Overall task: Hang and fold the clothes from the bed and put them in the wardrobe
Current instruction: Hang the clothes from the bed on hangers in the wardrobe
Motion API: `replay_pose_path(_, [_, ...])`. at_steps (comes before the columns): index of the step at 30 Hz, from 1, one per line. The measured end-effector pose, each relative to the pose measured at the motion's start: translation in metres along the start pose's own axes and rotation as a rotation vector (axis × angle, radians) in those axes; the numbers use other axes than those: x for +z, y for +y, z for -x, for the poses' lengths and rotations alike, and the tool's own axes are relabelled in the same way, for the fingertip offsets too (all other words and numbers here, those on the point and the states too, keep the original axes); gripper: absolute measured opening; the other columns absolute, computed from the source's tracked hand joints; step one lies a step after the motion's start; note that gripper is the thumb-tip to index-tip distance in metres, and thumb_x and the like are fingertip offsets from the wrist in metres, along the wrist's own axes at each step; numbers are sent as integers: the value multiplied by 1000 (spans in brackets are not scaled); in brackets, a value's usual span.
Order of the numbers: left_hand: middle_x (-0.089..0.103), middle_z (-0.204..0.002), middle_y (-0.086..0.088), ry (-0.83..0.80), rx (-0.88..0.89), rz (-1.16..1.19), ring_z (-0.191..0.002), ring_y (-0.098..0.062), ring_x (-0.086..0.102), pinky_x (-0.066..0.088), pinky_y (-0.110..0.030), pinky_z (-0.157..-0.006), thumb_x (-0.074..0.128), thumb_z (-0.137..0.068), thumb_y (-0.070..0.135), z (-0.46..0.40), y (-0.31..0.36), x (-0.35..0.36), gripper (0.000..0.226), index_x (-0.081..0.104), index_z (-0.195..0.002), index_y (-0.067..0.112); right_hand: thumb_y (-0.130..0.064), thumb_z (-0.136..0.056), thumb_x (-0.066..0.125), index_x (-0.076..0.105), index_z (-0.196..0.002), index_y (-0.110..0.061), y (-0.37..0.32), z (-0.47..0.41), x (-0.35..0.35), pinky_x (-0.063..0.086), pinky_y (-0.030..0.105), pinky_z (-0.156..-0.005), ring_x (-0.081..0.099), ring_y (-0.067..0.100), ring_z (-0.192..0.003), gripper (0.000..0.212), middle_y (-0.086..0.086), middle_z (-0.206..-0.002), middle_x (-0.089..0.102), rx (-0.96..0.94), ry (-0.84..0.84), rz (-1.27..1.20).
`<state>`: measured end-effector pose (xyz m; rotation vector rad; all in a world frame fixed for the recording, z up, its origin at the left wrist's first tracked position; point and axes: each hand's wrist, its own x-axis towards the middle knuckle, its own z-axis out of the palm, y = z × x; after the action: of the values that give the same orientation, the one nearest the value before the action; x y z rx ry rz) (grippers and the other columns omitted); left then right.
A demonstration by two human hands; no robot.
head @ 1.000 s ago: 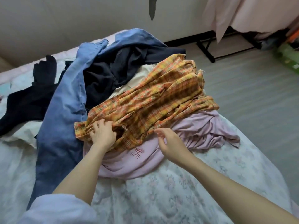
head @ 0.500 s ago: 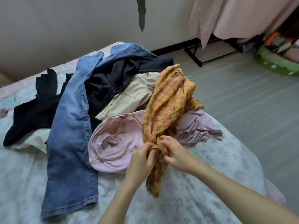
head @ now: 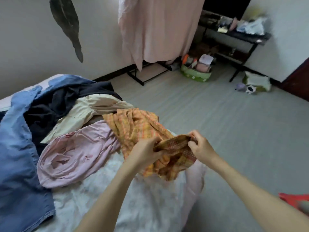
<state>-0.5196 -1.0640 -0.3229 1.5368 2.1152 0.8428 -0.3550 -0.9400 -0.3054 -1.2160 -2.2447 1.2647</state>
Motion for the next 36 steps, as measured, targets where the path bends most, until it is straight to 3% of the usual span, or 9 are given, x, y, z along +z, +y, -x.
replay_pose_path(3, [64, -91, -8, -15, 139, -73, -87, -30, 58, 40, -36, -66, 60, -90, 30, -6, 64, 25, 25, 55, -105, 11, 0, -92, 43, 49, -87, -12, 14, 64, -72, 40, 23, -63, 48, 14, -71, 13, -2, -74, 50, 33, 93, -87])
replay_pose_path(6, [63, -104, -13, -53, 293, -27, -95, -33, 57, 39, -36, -72, 51, -95, 22, -6, 147, 54, 25, 50, -117, 9, -19, -90, 60, 48, -95, -20, 34, 142, -138, 48, 29, -69, 59, 14, -75, 13, -2, -82, 60, 54, 178, -46])
replay_pose_path(10, [61, -97, -13, -219, 504, 78, -92, -32, 57, 37, -35, -67, 48, -97, 20, 19, 276, 96, 25, 48, -119, 8, -10, -90, 53, 47, -102, -25, 64, 260, -212, 47, 37, -70, 60, 32, -81, 20, 15, -90, 63, 205, 403, 95])
replay_pose_path(13, [61, -86, -8, -309, 643, 119, -80, -30, 59, 42, -35, -66, 53, -96, 23, 43, 341, 117, 22, 49, -113, 9, -6, -93, 45, 50, -107, -19, 89, 329, -250, 37, 32, -66, 53, 26, -78, 19, 9, -91, 60, 320, 506, 183])
replay_pose_path(16, [58, -75, 1, -440, 819, 91, -62, -16, 54, 39, -25, -53, 63, -90, 27, 78, 408, 141, 23, 50, -104, 13, -6, -91, 43, 57, -108, -19, 111, 418, -285, 48, 37, -71, 62, 31, -83, 24, 5, -95, 66, 461, 659, 348])
replay_pose_path(19, [64, -87, -2, -487, 997, -17, -78, -21, 60, 47, -31, -65, 62, -90, 28, 107, 457, 165, 23, 54, -107, 15, -5, -87, 47, 59, -101, -18, 128, 487, -301, 47, 40, -73, 60, 28, -83, 22, 2, -92, 64, 534, 806, 502])
replay_pose_path(22, [63, -103, -4, -396, 1118, -73, -92, -28, 58, 48, -39, -71, 51, -95, 27, 136, 499, 192, 19, 50, -111, 16, 0, -84, 50, 58, -98, -11, 135, 536, -307, 47, 41, -77, 58, 32, -92, 20, 4, -102, 59, 544, 972, 604])
replay_pose_path(28, [64, -96, -12, -345, 1011, 214, -88, -39, 58, 48, -44, -72, 50, -95, 22, 177, 571, 238, 18, 43, -107, 11, -15, -93, 46, 54, -119, -14, 140, 627, -321, 44, 41, -78, 59, 37, -103, 28, 11, -117, 64, 905, 1159, 722])
replay_pose_path(36, [59, -110, -10, -796, 793, 462, -109, -31, 53, 35, -25, -78, 49, -94, 12, 241, 655, 321, 22, 50, -115, 7, -31, -97, 46, 56, -106, -14, 146, 733, -324, 43, 36, -68, 60, 31, -96, 22, 8, -99, 65, 1195, 1373, 486])
